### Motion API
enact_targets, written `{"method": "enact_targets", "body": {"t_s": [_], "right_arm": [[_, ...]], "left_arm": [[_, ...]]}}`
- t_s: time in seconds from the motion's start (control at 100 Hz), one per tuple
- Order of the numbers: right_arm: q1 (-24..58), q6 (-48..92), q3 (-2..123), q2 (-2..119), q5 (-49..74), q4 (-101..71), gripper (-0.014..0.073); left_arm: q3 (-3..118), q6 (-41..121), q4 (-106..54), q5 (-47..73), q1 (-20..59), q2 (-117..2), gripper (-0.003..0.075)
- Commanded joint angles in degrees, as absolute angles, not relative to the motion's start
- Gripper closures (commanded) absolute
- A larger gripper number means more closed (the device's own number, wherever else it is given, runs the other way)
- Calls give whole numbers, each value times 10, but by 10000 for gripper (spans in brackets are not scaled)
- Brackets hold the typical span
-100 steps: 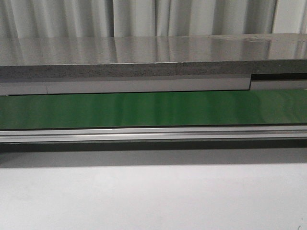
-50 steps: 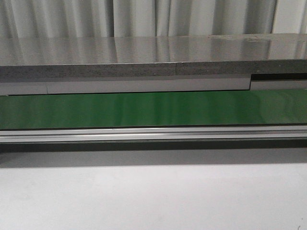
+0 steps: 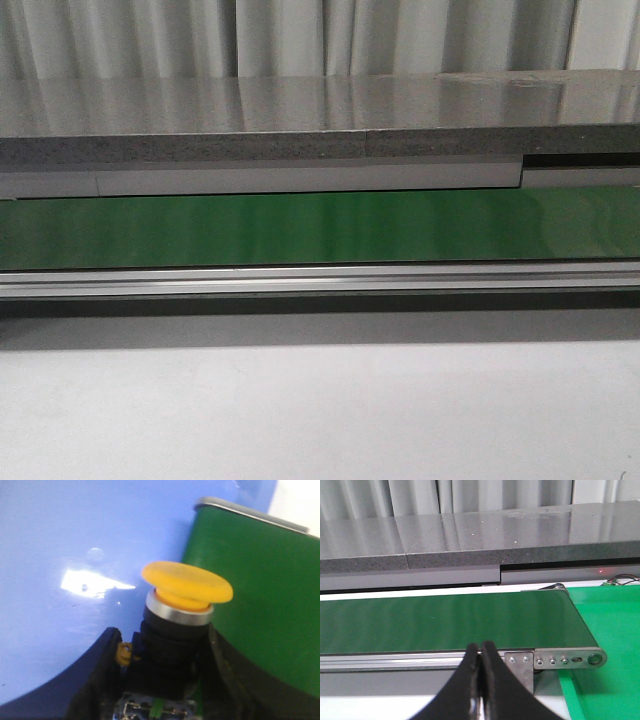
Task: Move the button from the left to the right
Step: 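Lift the switch with the left gripper and set it on the belt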
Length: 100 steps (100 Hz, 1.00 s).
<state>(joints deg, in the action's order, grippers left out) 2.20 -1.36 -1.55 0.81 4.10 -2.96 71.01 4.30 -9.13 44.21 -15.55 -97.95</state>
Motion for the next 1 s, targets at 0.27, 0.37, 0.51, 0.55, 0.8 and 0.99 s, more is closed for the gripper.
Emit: {"method": "enact_targets", "body": {"t_s": [0.27,0.37,0.51,0.55,0.8,0.99], "right_arm": [[20,-13,-8,13,-6,-28,661],[20,-13,-8,13,-6,-28,661],[20,-13,-8,13,-6,-28,661],[20,-13,-8,13,-6,-28,661],[20,-13,-8,13,-6,-28,661],[20,-13,-8,13,-6,-28,661]], "left_arm": [[725,57,-82,436,-82,-978,740],[725,57,-82,445,-82,-983,727],[725,57,-82,453,-82,-983,607],[725,57,-82,456,-82,-983,549],[725,57,-82,467,-82,-983,173],[725,57,-89,467,-82,-969,134]]}}
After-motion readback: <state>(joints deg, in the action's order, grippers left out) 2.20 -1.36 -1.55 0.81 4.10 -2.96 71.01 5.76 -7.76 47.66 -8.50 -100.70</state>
